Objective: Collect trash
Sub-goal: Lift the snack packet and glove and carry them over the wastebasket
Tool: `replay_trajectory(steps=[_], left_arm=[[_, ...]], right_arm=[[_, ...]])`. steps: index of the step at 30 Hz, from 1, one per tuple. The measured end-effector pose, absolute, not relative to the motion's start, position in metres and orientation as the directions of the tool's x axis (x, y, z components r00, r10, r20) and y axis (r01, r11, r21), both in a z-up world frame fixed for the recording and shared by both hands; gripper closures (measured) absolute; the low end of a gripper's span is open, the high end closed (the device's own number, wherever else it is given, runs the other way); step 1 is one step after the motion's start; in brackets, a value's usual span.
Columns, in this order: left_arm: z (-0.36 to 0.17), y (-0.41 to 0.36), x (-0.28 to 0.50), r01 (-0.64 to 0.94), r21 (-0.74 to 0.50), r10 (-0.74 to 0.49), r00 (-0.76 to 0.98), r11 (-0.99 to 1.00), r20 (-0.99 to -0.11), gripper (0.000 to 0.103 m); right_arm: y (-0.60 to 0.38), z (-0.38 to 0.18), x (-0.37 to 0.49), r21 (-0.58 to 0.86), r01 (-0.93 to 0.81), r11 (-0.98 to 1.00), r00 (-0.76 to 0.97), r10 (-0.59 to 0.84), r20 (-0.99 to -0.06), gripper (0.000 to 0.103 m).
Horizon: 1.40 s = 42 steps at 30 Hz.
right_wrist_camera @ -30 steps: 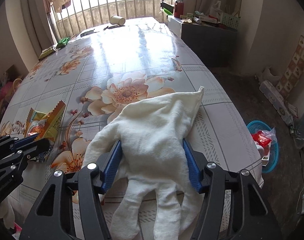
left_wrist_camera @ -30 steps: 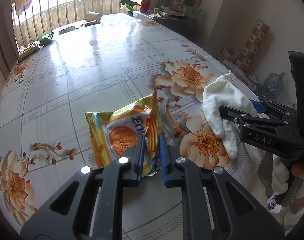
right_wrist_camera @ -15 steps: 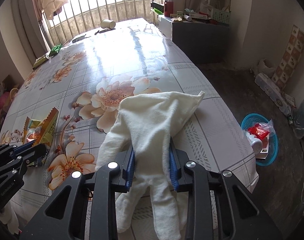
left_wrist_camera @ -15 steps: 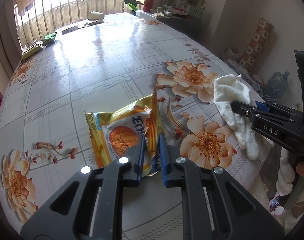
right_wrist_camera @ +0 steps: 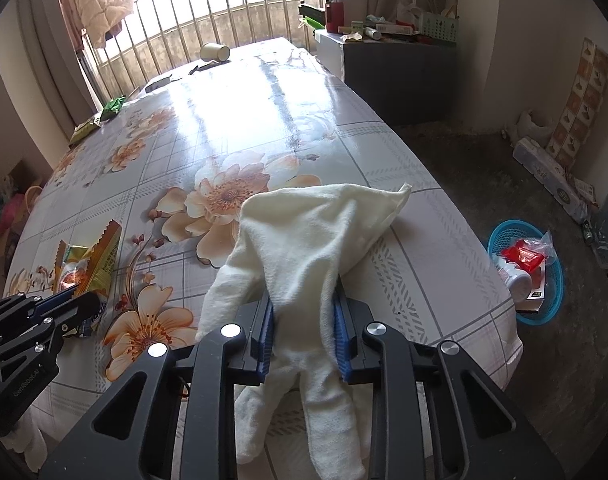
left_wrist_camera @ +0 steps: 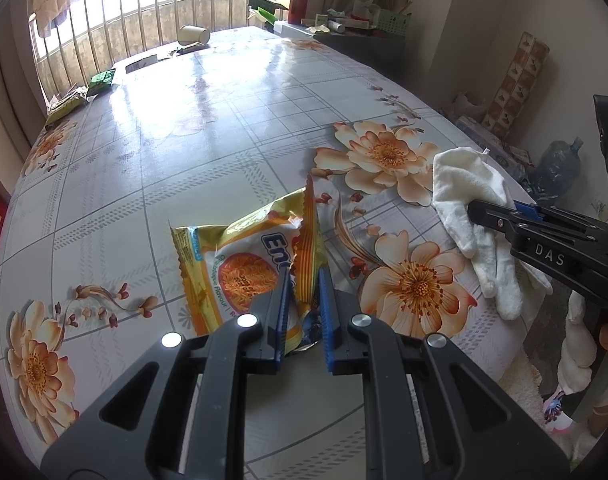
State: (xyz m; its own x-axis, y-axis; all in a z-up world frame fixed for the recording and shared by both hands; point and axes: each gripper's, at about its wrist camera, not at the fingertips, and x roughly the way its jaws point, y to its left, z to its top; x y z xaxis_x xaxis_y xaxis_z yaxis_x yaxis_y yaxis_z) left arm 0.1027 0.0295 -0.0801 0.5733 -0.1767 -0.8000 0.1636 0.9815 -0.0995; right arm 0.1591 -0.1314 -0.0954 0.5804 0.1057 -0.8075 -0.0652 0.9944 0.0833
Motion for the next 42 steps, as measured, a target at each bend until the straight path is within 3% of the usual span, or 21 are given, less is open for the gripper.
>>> replay_trajectory(steps=[20, 25, 42], left_arm=[[-0.080, 0.029, 0.103, 0.162, -0.101, -0.177, 0.575, 0.982, -0.798, 0.090], [-0.080, 0.034, 0.100, 0.160, -0.117, -0.190, 0.580, 0.980, -0.792, 0.090], [-0.047, 0.041, 0.087, 0.172, -0.106, -0.194, 0.644, 0.979, -0.740, 0.092]], right_arm=[[-0.135, -0.096, 0.160, 0.110, -0.065, 0.992, 0.582, 0.127, -0.804, 0.078], [-0.138, -0.096, 0.160, 0.127, -0.060, 0.990, 0.580, 0.138, -0.803, 0.087], [-0.149, -0.084, 0.150, 0.199, -0.069, 0.977, 0.611, 0.200, -0.766, 0.092]])
